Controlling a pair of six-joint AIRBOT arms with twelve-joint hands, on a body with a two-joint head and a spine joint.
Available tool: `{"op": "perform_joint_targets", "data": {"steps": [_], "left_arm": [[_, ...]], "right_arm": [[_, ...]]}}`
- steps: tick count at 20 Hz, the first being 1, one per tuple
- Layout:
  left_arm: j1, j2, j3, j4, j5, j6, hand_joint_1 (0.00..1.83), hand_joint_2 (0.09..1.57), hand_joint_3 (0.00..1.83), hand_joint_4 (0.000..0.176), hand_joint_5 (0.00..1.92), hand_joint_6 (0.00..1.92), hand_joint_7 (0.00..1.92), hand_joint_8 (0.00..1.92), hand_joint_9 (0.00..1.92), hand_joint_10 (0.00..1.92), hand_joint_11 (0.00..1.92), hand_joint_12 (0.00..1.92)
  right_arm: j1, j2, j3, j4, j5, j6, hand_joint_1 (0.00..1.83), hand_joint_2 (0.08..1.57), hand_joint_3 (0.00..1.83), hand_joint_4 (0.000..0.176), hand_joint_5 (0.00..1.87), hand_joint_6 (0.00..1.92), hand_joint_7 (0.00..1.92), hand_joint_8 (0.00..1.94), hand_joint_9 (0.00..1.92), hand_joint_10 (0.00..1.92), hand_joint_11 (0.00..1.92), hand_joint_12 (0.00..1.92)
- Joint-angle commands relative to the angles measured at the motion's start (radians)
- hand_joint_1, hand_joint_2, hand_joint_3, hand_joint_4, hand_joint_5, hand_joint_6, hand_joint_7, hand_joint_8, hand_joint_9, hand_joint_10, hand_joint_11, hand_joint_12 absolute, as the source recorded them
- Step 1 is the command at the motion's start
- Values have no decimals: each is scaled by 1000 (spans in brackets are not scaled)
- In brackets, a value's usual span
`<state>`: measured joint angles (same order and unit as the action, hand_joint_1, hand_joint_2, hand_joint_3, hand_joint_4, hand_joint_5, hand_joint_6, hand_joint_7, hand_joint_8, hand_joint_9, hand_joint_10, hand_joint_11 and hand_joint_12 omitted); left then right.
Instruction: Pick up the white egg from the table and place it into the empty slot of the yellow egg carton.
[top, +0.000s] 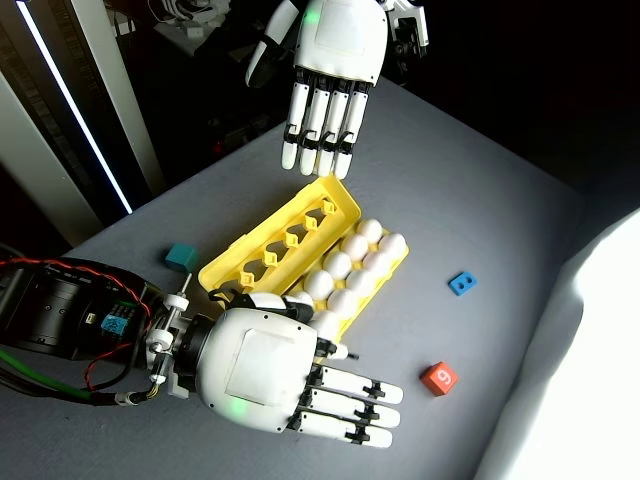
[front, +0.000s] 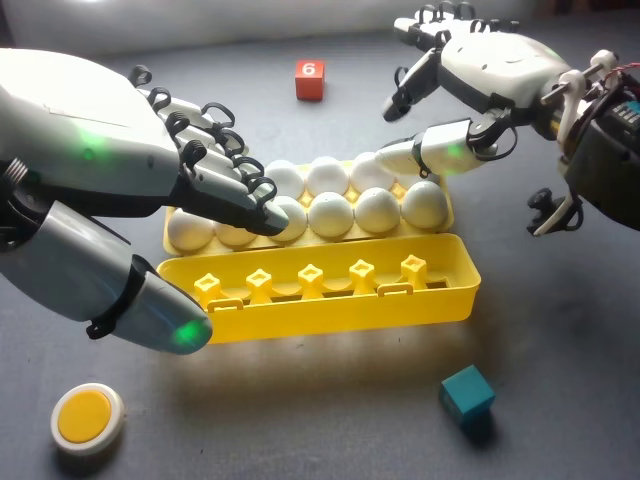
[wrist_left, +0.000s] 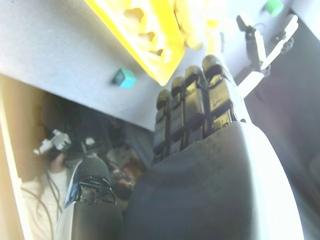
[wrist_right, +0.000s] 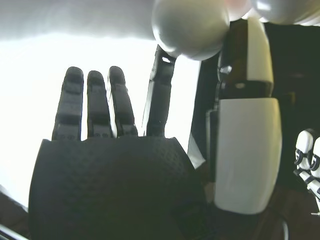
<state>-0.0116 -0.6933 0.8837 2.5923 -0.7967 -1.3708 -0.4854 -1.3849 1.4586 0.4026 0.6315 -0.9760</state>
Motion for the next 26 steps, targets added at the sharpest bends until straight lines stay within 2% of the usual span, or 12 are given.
{"op": "perform_joint_targets", "data": {"steps": [1,2,5,8,10,13,17,19,21,22,23,26], "left_arm": [[-17,4,0,-33,66,-4,0,1168,0,0,183,1,196,2,164,2,0,301],[-17,4,0,-33,66,-4,0,1163,0,0,177,0,187,0,155,0,0,284],[-17,4,0,-33,66,-4,0,1163,0,0,167,1,178,2,147,3,0,264],[-17,4,0,-33,66,-4,0,1162,0,0,162,0,171,0,147,1,0,304],[-17,4,0,-33,66,-4,0,1174,2,0,161,3,160,4,137,3,0,273],[-23,4,0,-33,64,-4,0,1167,0,0,153,4,165,5,143,5,0,275],[-26,3,1,-33,64,-4,0,1166,0,0,168,3,181,2,149,0,0,267],[-26,3,1,-33,64,-4,0,1166,3,0,188,0,206,3,175,3,0,331],[-26,3,2,-33,64,-4,0,1168,2,0,175,0,180,1,139,1,0,275],[-26,3,2,-33,64,-4,0,1166,1,0,172,0,175,0,130,0,0,267],[-26,3,2,-33,64,-4,0,1167,1,0,156,0,163,0,120,0,0,237],[-30,3,1,-34,62,-4,0,1167,1,0,153,1,161,1,118,0,0,231]], "right_arm": [[2,9,-2,-12,118,3,599,879,0,81,881,6,43,2,0,0,0,0],[1,10,-5,-12,118,1,601,876,0,89,887,8,31,0,0,0,0,0],[-2,12,-6,-12,118,1,648,849,0,81,896,11,58,11,0,0,0,0],[-1,28,-16,-12,122,-1,573,861,0,110,791,0,1,0,0,0,0,0],[-1,58,-38,-12,124,-1,602,860,0,92,778,2,0,0,0,0,0,0],[-9,148,-107,-12,120,-6,618,862,0,82,781,4,1,0,0,0,0,0],[-15,270,-198,-16,66,-46,573,874,3,133,821,16,29,10,0,0,0,0],[-15,340,-251,-16,35,-50,542,900,13,128,764,0,80,25,0,0,0,0],[-14,415,-312,-16,-24,-68,528,959,22,142,630,0,122,11,0,0,0,0],[-14,443,-338,-16,-30,-75,540,969,23,141,588,0,125,10,0,0,0,0],[-15,482,-373,-16,-32,-79,565,983,26,126,546,0,128,9,0,0,0,0],[3,571,-443,-16,-85,-94,571,986,26,123,537,0,129,9,0,0,0,0]]}}
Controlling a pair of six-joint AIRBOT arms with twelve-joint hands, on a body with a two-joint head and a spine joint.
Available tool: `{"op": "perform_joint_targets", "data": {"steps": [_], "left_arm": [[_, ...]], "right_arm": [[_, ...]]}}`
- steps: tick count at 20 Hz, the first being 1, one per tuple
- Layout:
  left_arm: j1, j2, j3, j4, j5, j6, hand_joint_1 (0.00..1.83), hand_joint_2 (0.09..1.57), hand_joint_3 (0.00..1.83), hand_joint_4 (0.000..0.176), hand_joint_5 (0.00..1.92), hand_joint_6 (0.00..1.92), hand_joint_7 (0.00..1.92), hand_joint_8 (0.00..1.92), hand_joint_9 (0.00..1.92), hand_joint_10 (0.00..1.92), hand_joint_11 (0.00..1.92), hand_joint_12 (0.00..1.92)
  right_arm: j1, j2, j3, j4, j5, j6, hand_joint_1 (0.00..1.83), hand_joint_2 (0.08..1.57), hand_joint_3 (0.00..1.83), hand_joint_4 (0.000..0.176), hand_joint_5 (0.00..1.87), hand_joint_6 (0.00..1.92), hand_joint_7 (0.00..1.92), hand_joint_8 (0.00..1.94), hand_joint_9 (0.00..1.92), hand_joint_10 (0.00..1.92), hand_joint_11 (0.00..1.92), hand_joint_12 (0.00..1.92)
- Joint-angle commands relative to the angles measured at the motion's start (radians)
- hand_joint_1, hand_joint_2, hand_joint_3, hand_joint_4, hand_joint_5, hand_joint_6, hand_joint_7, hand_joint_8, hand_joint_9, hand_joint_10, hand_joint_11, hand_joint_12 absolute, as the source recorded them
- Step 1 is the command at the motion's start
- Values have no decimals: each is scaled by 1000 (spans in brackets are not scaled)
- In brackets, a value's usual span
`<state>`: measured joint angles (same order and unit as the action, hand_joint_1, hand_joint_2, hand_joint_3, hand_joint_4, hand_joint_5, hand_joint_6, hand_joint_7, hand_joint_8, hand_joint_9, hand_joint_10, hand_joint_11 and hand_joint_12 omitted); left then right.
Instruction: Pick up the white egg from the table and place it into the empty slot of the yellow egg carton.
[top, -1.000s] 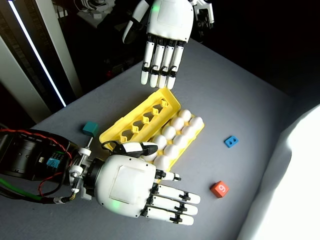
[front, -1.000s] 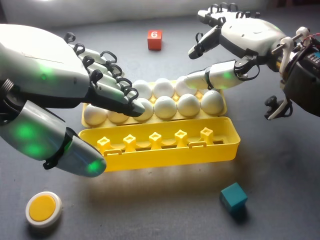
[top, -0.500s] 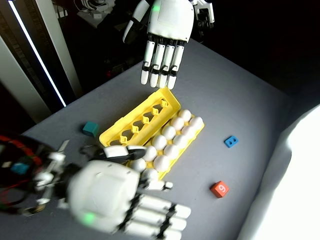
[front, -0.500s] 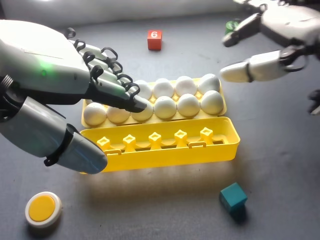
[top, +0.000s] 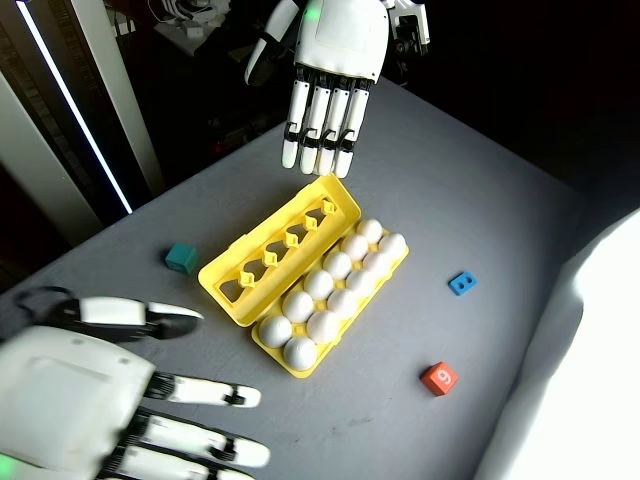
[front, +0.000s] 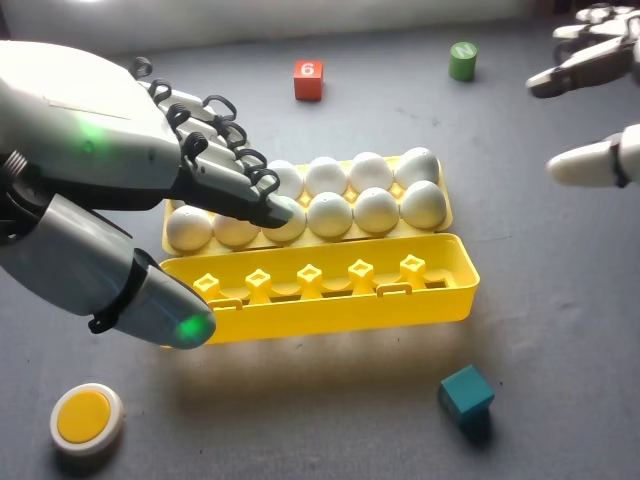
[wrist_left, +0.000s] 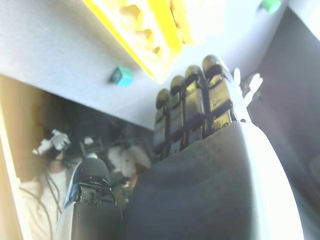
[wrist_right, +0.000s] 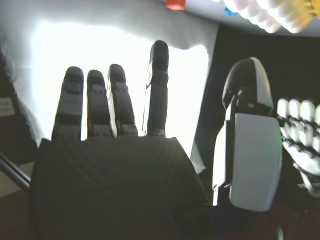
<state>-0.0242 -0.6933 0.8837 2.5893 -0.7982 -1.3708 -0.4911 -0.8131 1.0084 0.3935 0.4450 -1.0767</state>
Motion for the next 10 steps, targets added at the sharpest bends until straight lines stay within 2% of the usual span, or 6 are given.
{"op": "perform_joint_targets", "data": {"steps": [1,3,5,6,9,10], "left_arm": [[-18,2,1,-31,60,-4,0,1167,0,0,143,1,154,0,114,0,0,214],[-19,2,1,-31,55,-4,0,1174,2,0,169,5,166,3,126,3,0,268],[-20,2,1,-31,54,-4,0,1177,0,0,197,2,201,2,164,0,0,343],[-21,2,1,-31,54,-7,0,1178,0,0,171,0,169,0,145,0,0,302],[-21,2,1,-31,52,-10,0,1177,0,0,183,2,180,1,158,1,0,340],[-21,2,1,-31,52,-10,0,1180,1,0,179,0,179,0,157,0,0,355]], "right_arm": [[18,13,-7,-7,80,-13,619,993,24,110,565,12,167,21,25,10,0,0],[47,32,-16,-8,61,-47,566,1129,11,0,802,35,555,38,378,51,0,807],[80,48,-18,-8,37,-47,406,1293,2,0,745,512,737,357,525,511,56,1270],[88,49,-18,-8,36,-47,663,1367,0,131,585,1416,714,801,518,1000,149,1469],[100,52,-20,-8,33,-47,621,1438,11,176,437,1833,513,1775,485,1750,365,1820],[99,54,-22,-8,14,-67,425,1446,9,0,526,1903,594,1908,600,1887,542,1901]]}}
